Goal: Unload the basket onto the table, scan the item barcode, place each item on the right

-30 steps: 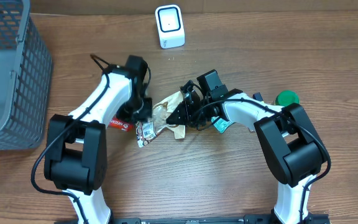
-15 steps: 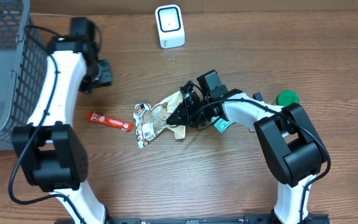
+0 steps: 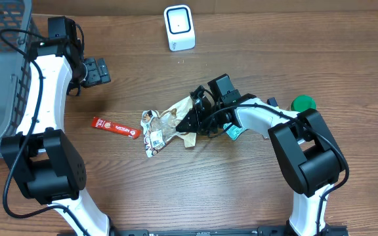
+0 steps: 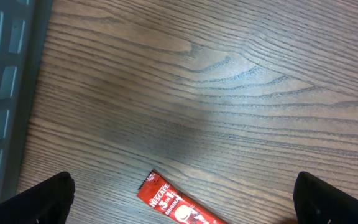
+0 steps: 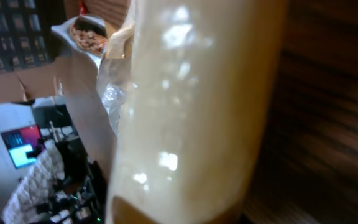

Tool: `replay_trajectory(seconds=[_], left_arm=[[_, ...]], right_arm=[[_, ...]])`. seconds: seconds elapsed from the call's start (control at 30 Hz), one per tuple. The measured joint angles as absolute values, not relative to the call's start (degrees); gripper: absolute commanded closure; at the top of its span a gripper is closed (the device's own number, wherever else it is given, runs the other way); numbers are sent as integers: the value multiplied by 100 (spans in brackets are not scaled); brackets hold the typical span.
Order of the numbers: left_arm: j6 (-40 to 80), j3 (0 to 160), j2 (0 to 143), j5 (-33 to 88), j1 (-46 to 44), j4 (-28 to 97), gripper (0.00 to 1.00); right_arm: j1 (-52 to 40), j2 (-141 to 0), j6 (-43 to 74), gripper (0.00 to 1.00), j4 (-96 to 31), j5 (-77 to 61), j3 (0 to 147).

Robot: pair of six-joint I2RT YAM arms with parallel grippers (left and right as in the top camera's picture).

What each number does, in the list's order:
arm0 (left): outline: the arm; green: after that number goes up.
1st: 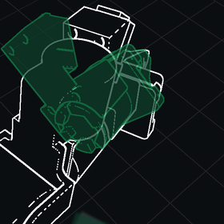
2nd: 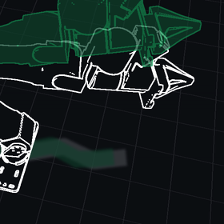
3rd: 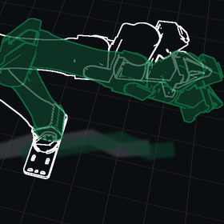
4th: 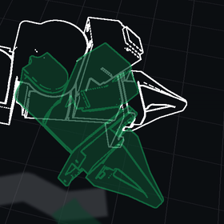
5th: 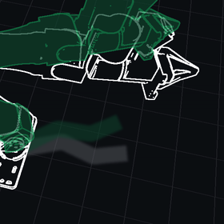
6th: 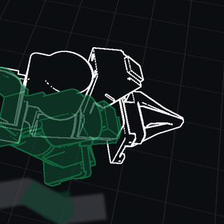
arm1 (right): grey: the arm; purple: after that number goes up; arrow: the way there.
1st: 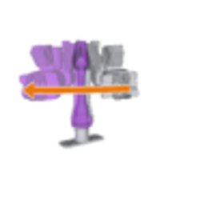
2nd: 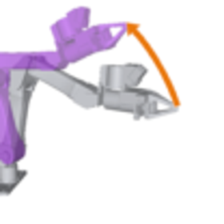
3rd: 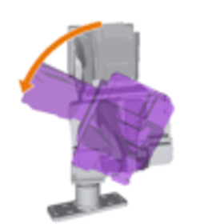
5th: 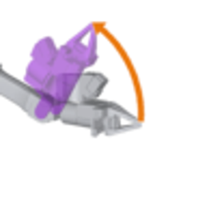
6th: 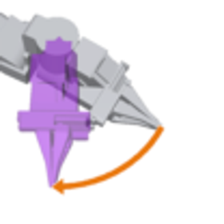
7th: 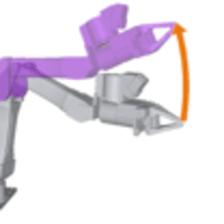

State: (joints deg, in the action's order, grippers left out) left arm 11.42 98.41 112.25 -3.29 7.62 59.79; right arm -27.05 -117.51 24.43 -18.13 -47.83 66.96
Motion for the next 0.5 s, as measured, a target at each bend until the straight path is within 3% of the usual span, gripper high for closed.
replay_trajectory(seconds=[0.33,0.5], left_arm=[[1142,9841,11225,-329,762,5977,0],[1142,9841,11225,-331,762,5975,0]], right_arm=[[-2696,-11738,2211,96,-2185,-5162,7605],[-2692,-11620,1302,96,-4434,-4574,9299]])
